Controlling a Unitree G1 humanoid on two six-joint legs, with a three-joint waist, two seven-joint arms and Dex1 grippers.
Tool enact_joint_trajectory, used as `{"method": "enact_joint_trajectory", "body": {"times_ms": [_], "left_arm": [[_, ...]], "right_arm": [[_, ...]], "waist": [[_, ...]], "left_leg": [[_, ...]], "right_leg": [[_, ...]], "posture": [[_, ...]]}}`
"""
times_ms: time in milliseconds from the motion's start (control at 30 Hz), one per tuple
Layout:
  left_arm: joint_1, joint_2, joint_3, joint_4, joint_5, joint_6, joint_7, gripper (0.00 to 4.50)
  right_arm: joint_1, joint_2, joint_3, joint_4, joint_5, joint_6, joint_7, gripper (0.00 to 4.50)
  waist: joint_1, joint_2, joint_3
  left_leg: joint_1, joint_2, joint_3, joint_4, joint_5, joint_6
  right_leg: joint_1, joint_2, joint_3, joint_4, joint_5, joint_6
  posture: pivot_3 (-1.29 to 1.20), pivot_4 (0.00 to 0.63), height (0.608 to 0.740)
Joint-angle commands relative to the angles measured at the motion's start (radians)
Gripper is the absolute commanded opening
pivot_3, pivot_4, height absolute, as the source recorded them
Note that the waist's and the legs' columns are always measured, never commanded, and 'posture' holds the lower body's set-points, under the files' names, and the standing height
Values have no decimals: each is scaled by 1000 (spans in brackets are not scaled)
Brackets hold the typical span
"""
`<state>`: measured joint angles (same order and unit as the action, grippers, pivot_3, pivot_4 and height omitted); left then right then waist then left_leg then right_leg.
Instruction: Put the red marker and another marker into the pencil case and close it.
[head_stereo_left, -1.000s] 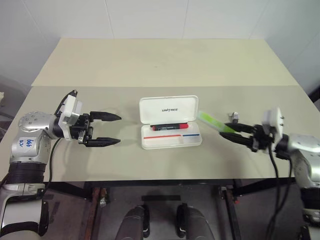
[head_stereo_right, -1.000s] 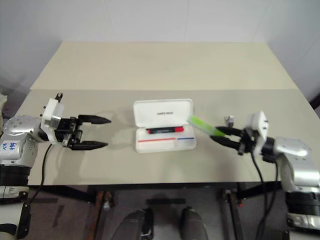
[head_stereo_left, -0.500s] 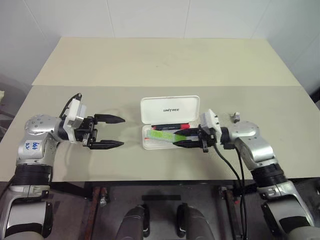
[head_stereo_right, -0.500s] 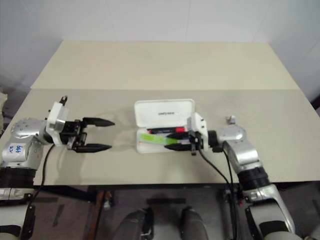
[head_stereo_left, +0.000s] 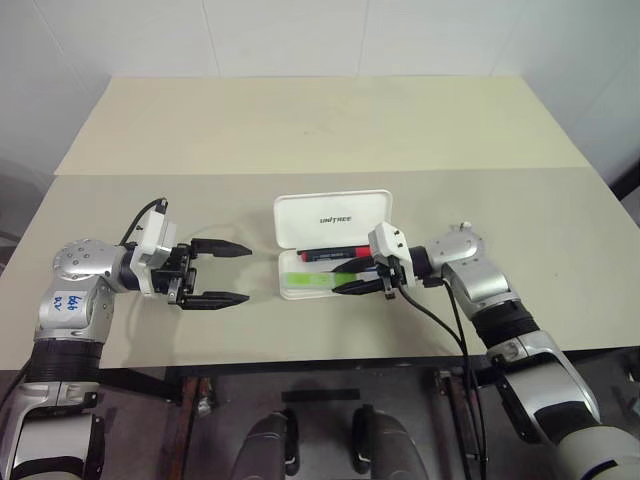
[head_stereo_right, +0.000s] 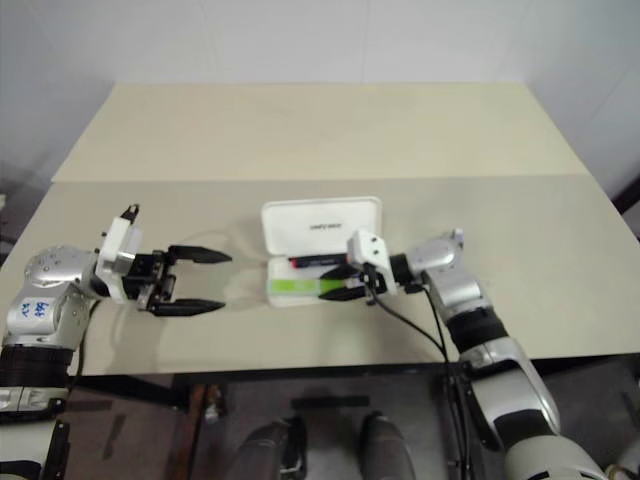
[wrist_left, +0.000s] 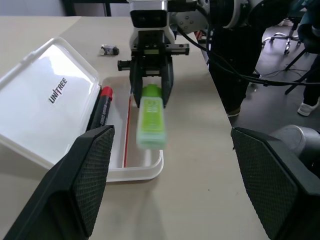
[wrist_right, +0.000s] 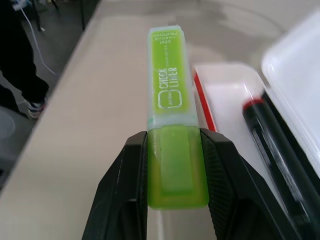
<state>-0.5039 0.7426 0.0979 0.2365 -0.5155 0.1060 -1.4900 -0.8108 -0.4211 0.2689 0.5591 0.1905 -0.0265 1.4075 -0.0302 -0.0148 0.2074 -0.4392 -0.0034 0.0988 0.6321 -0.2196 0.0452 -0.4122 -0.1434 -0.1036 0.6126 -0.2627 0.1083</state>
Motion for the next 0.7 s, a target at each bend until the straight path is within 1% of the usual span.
{"method": "enact_joint_trajectory", "body": {"times_ms": [33,267,433,500,533,700], "left_arm": [[-4,-2,9,-39,-2,-15,4,3903],[-11,-11,11,-39,2,-15,11,3903],[-12,-10,14,-42,2,-13,17,3903],[-11,-8,16,-44,2,-13,19,3903],[-11,-7,16,-44,2,-13,19,3903],[-11,-7,16,-45,2,-11,22,3903]], "right_arm": [[-55,7,-17,51,-15,-56,18,1114],[-93,34,-15,125,-39,-100,27,1114],[-97,50,-17,133,-35,-126,52,1114],[-96,50,-16,129,-34,-113,63,1883],[-96,49,-15,128,-31,-98,71,2185],[-103,53,-15,142,-48,-154,70,4052]], "waist": [[-2,0,0],[-3,0,0],[-3,0,0],[-3,0,0],[-3,0,0],[-3,0,0]], "left_leg": [[0,0,0,0,0,0],[0,1,0,0,1,-1],[0,1,0,0,1,-1],[0,1,0,-1,1,-1],[0,1,0,-1,1,-1],[0,1,0,-1,1,-2]], "right_leg": [[0,0,0,0,0,0],[0,3,0,1,0,0],[0,2,0,1,0,0],[0,2,0,1,0,0],[0,2,0,1,0,0],[0,-1,0,0,0,0]], "posture": [[0,150,740],[0,150,740],[0,150,740],[0,150,740],[0,150,740],[0,150,740]]}}
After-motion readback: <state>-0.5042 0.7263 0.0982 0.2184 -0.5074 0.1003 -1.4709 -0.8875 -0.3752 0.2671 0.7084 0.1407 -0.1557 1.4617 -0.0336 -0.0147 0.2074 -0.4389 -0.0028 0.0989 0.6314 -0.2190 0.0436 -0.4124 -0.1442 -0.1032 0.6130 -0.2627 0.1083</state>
